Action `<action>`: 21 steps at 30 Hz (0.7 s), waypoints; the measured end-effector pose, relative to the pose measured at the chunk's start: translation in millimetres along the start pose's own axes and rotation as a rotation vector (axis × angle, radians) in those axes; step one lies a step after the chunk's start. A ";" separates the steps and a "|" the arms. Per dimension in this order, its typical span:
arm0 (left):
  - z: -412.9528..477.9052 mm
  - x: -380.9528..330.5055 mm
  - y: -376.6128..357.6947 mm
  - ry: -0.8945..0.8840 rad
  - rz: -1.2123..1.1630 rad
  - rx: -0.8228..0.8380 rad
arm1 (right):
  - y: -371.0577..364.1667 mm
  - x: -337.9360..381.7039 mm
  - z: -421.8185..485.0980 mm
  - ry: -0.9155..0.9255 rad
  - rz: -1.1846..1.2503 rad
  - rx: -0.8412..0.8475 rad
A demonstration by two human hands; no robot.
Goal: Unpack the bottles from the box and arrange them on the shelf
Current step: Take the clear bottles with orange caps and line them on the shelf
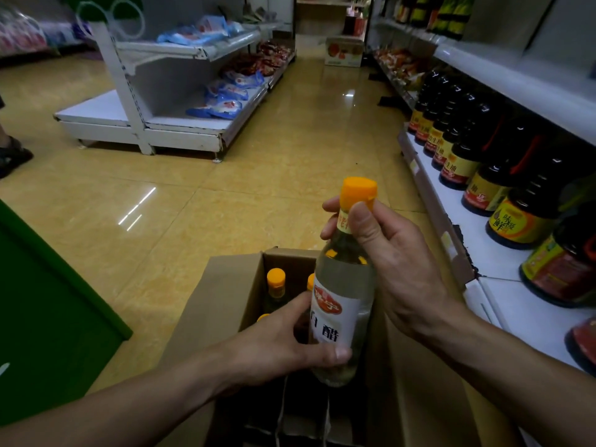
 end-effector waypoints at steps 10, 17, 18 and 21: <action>-1.5 -12.0 -14.8 -0.030 -0.265 0.009 | 6.1 14.7 7.4 -0.052 0.183 0.037; 5.5 -12.1 -8.8 -0.141 -0.320 -0.253 | -0.1 -6.4 -2.0 -0.196 -0.181 0.040; 5.8 -12.6 -7.1 -0.157 -0.338 -0.281 | -2.4 -11.5 -5.5 -0.224 -0.199 0.049; 6.9 -14.5 -3.8 -0.181 -0.390 -0.338 | -7.7 -27.3 -12.5 -0.260 -0.188 0.060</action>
Point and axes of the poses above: each hand's wrist, its own z-axis towards the middle knuckle, its own y-axis out of the back of the hand, x = y × z, the point moved 6 cm from there along z, towards the middle knuckle, and after that the axes turned 6 degrees about -z, right-handed, at the moved point
